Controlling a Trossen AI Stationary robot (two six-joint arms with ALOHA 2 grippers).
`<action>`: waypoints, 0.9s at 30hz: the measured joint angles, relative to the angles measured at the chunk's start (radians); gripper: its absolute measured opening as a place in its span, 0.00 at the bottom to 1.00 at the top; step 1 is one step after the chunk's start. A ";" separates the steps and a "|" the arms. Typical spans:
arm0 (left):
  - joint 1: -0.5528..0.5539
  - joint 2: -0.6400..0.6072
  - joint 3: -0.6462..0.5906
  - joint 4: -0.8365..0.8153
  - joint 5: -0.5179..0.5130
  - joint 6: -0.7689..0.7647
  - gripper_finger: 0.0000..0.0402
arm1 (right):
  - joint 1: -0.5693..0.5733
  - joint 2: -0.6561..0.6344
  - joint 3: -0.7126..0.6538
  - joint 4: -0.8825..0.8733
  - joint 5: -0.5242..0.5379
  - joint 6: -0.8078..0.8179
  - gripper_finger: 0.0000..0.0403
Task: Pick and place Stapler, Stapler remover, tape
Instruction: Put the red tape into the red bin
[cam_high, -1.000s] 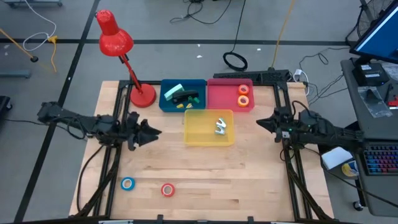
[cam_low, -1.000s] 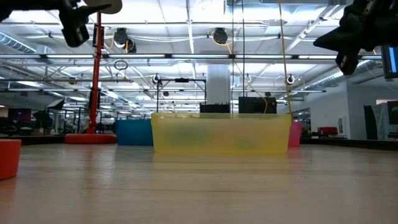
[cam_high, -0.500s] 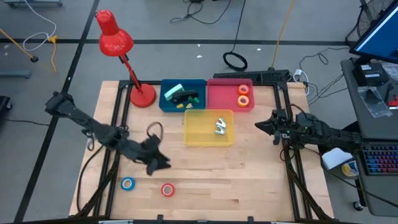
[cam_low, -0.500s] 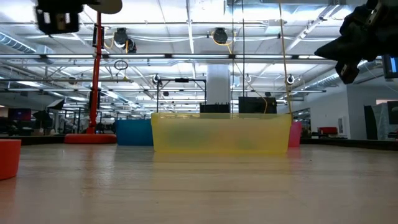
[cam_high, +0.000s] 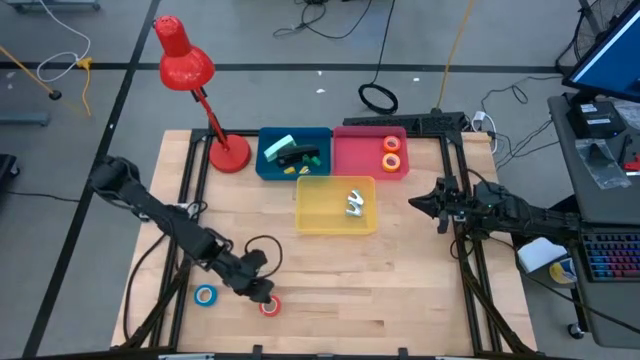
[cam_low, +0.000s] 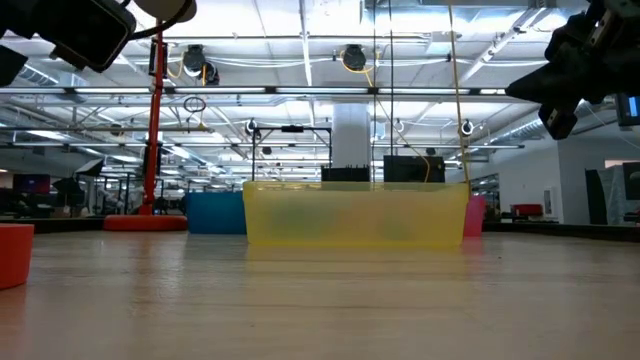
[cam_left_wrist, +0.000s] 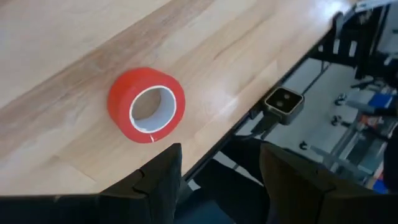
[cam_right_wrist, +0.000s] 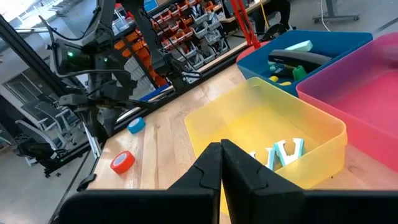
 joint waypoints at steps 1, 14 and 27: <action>-0.002 0.004 0.000 0.000 -0.005 -0.017 0.54 | 0.000 0.000 0.000 0.000 0.000 0.000 0.00; -0.014 0.050 0.000 -0.132 -0.070 -0.080 0.54 | 0.000 0.000 0.000 -0.006 -0.074 0.001 0.00; -0.023 0.061 -0.001 -0.130 -0.073 -0.086 0.54 | 0.000 0.000 0.000 -0.008 -0.075 -0.003 0.00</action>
